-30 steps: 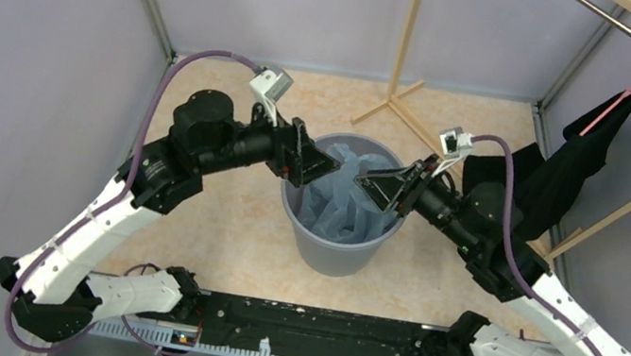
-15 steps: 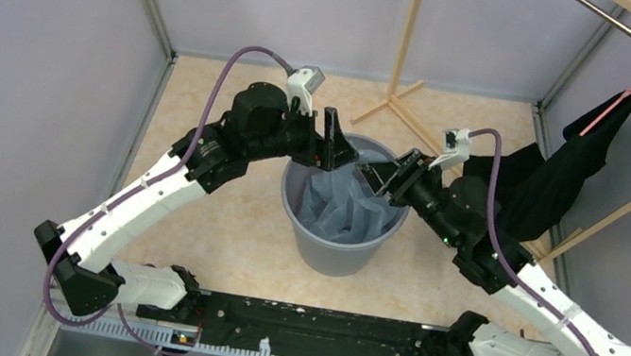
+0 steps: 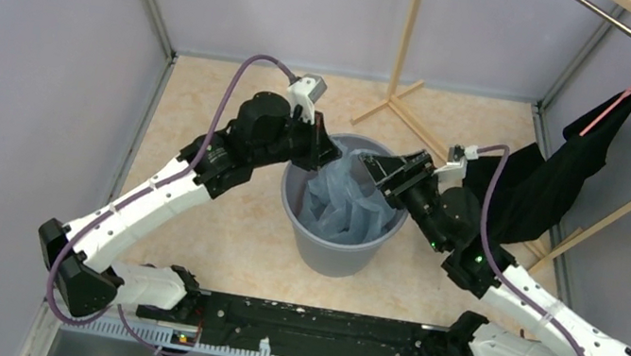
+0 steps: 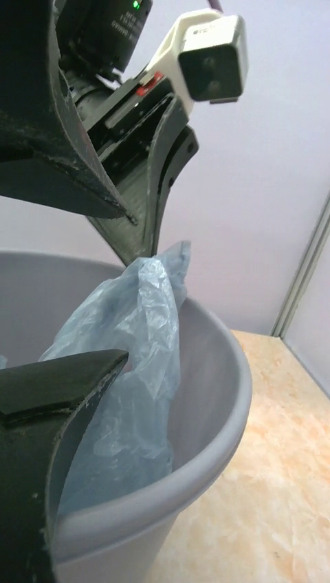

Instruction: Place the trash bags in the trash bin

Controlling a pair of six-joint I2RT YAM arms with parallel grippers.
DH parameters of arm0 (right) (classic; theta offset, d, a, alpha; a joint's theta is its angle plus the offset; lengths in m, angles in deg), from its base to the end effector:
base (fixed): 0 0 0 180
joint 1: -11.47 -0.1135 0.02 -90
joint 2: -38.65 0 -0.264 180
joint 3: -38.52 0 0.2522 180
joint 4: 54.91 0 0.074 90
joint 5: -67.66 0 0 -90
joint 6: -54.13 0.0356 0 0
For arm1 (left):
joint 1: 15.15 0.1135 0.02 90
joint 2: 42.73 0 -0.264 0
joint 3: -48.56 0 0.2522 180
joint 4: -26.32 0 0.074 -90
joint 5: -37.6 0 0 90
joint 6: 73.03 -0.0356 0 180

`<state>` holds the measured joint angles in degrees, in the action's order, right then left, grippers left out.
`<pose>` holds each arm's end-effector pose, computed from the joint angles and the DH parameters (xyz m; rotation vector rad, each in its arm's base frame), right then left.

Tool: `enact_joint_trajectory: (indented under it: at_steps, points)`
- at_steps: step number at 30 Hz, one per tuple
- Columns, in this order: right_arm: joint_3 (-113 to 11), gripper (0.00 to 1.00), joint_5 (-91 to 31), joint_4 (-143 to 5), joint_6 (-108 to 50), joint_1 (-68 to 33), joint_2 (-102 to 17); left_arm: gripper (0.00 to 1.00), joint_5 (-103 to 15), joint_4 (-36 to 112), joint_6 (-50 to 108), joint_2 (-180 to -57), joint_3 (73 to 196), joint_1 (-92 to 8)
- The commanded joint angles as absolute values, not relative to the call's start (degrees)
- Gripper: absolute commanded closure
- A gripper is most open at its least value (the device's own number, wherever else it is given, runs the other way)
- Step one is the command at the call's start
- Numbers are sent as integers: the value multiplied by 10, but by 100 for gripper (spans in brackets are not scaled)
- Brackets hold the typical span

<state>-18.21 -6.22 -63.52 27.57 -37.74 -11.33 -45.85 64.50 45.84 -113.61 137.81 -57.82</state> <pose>0.1439 0.1516 0.3418 0.4539 1.7035 1.2700 0.2000 -0.1899 0.4054 0.3250 2.0058 -0.9282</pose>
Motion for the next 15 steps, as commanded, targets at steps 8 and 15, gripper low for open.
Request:
enact_joint_trajectory:
  at_steps: [8, 15]
  points:
    - [-230, 31, -37, -565, 320, -374, -220, 100, -403, 547, 436, -1062, 1318, -579]
    - [-241, 62, -40, -515, 269, -375, -241, 100, -436, 583, 415, -1034, 1320, -579]
